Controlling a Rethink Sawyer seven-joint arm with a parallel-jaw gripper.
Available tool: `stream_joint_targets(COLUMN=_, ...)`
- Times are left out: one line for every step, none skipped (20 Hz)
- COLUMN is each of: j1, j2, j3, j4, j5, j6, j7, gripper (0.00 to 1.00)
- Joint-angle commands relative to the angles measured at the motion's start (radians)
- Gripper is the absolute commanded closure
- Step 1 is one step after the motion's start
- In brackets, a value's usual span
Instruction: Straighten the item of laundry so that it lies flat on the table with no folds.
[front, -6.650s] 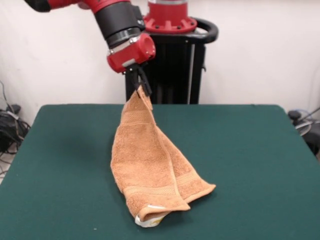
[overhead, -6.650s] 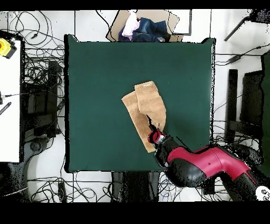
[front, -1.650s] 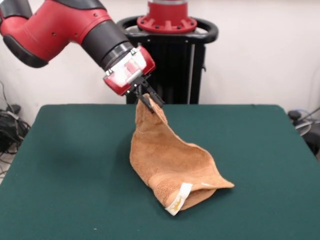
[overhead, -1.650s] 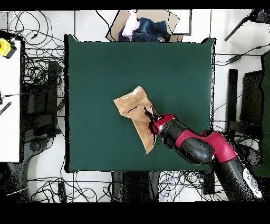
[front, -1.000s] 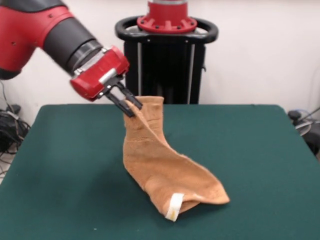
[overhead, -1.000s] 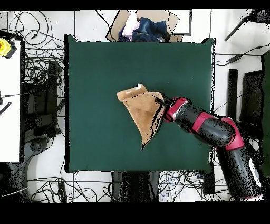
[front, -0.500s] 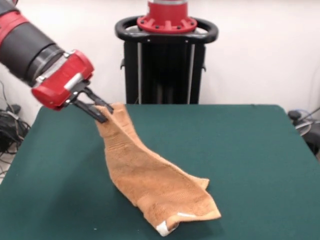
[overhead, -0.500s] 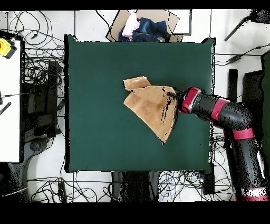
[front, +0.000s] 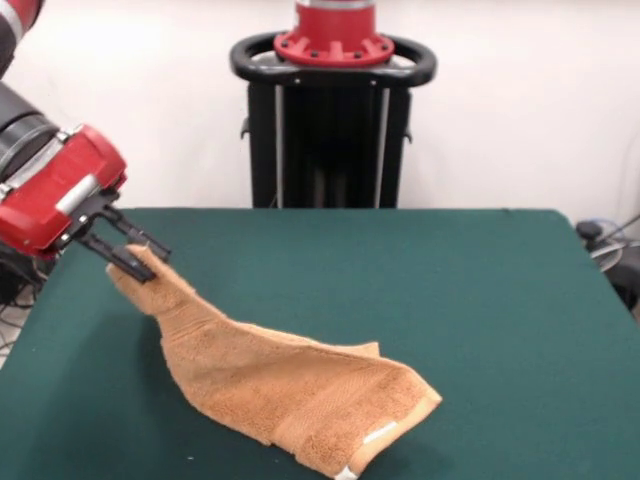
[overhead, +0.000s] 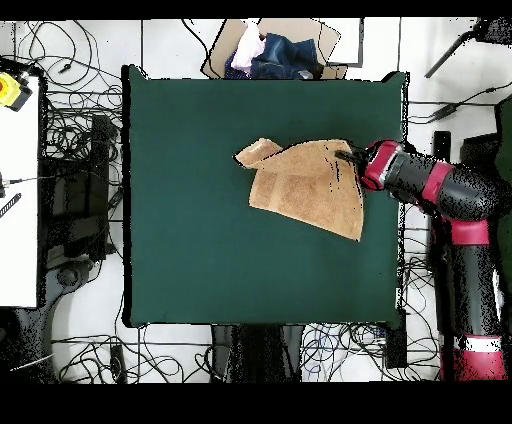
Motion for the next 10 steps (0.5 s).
stream_joint_targets(j1=0.044, j2=0.045, j3=-0.078, j4=-0.172, j5=0.036, j6=0.084, j7=-0.268, gripper=1.00)
stream_joint_targets(j1=0.039, j2=0.046, j3=-0.080, j4=-0.164, j5=0.030, j6=0.077, j7=-0.269, gripper=1.00)
stream_joint_targets(j1=0.034, j2=0.050, j3=-0.083, j4=-0.159, j5=0.025, j6=0.069, j7=-0.277, gripper=1.00)
stream_joint_targets(j1=0.029, j2=0.053, j3=-0.086, j4=-0.151, j5=0.018, j6=0.058, j7=-0.278, gripper=1.00)
stream_joint_targets(j1=0.025, j2=0.058, j3=-0.088, j4=-0.146, j5=0.014, j6=0.049, j7=-0.285, gripper=1.00)
stream_joint_targets(j1=0.022, j2=0.060, j3=-0.091, j4=-0.139, j5=0.009, j6=0.043, j7=-0.288, gripper=1.00)
stream_joint_targets(j1=0.016, j2=0.056, j3=-0.087, j4=-0.119, j5=0.009, j6=0.031, j7=-0.281, gripper=1.00)
stream_joint_targets(j1=0.014, j2=0.056, j3=-0.088, j4=-0.113, j5=0.006, j6=0.027, j7=-0.282, gripper=1.00)
stream_joint_targets(j1=0.012, j2=0.059, j3=-0.089, j4=-0.108, j5=0.004, j6=0.022, j7=-0.285, gripper=1.00)
stream_joint_targets(j1=0.011, j2=0.057, j3=-0.089, j4=-0.102, j5=0.001, j6=0.019, j7=-0.285, gripper=1.00)
